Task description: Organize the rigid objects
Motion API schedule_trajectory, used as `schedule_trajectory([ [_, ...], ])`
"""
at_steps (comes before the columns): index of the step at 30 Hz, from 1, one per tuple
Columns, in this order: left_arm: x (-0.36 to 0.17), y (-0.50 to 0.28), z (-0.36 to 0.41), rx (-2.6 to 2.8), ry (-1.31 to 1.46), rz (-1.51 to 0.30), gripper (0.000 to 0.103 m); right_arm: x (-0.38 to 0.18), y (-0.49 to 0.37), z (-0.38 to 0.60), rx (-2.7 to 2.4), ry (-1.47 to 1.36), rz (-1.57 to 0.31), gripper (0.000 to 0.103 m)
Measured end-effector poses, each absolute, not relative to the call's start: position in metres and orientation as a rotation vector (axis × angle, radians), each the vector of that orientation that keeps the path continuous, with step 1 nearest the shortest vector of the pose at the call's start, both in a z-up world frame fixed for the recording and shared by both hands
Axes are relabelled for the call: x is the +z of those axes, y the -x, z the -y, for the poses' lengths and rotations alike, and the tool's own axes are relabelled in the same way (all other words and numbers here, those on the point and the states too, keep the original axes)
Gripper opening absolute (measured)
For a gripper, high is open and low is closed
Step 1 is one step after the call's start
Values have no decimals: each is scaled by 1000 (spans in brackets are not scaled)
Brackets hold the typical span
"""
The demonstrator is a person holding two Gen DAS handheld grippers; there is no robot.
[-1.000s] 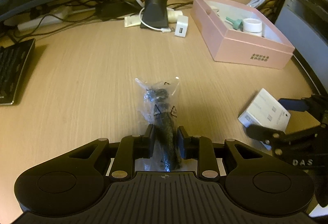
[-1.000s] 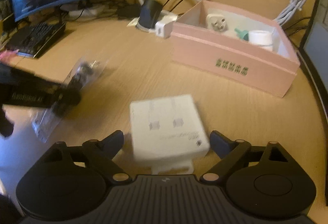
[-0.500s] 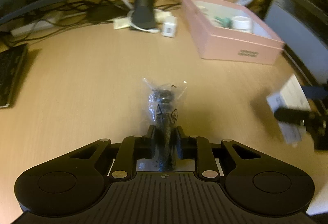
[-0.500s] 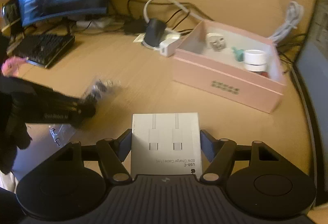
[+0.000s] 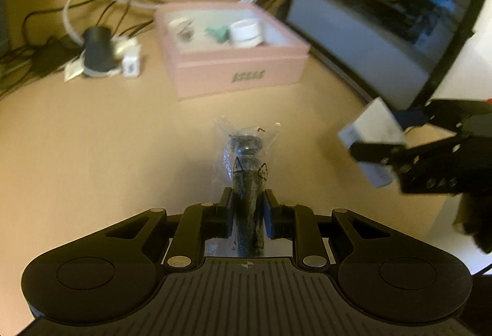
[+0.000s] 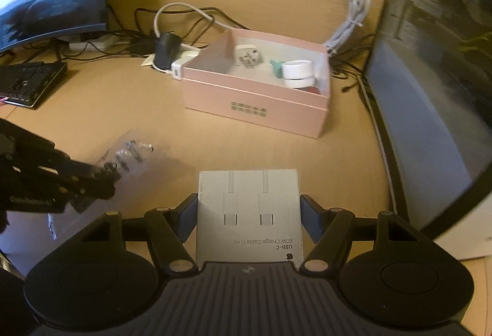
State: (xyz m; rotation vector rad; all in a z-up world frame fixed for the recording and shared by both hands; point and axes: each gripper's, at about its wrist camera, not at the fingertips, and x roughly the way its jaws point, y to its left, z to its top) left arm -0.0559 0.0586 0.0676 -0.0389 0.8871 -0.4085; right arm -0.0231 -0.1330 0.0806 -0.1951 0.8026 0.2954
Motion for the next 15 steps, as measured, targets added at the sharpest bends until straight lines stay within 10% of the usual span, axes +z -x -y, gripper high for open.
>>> schedule_trajectory([
  [15,200,-50,-61,-469,108,-472,23,160,-37,137,288,185,-519,69],
])
